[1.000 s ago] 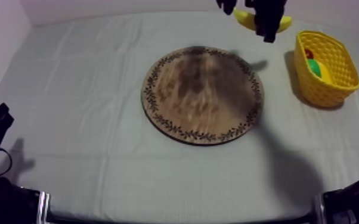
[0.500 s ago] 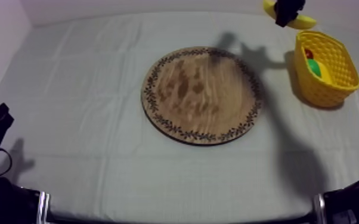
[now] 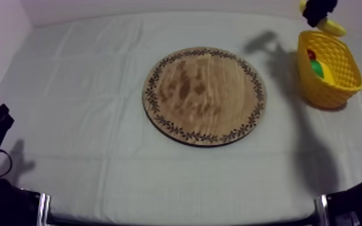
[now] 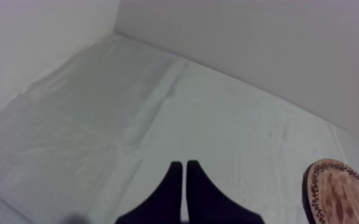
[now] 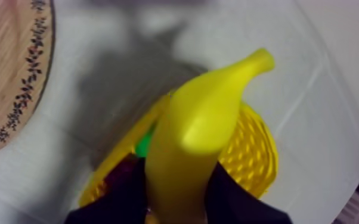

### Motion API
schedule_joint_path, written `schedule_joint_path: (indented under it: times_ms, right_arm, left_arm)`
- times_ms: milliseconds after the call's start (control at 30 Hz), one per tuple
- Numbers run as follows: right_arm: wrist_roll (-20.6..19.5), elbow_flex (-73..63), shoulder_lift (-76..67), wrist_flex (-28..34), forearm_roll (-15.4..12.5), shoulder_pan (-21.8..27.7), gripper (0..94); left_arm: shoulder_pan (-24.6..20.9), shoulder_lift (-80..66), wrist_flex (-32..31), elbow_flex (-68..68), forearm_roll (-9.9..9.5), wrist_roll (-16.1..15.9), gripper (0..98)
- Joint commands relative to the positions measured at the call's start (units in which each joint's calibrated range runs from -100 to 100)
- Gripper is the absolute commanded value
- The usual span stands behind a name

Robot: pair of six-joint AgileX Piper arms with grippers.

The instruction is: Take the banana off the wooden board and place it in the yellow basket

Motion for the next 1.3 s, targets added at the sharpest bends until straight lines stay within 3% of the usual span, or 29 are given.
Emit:
schedule_joint_path:
  times_ms: [0, 300, 667, 1267]
  right_arm:
    - [-0.5, 0.2, -0.4, 0.1, -0.1, 1.6, 22.5]
    - [-3.7, 2.7, -2.2, 1.1, -1.4, 5.7, 22.8]
    - [-6.5, 6.4, -4.3, 1.8, -2.5, 7.3, 23.0]
    - [-7.0, 14.4, -1.3, -0.3, -4.6, 7.5, 22.8]
  left_arm:
    - [0.0, 0.0, 0.0, 0.0, 0.01, 0.0, 0.1]
    - [0.0, 0.0, 0.0, 0.0, 0.01, 0.0, 0.1]
    - [0.0, 0.0, 0.0, 0.0, 0.01, 0.0, 0.1]
    - [0.0, 0.0, 0.0, 0.0, 0.01, 0.0, 0.1]
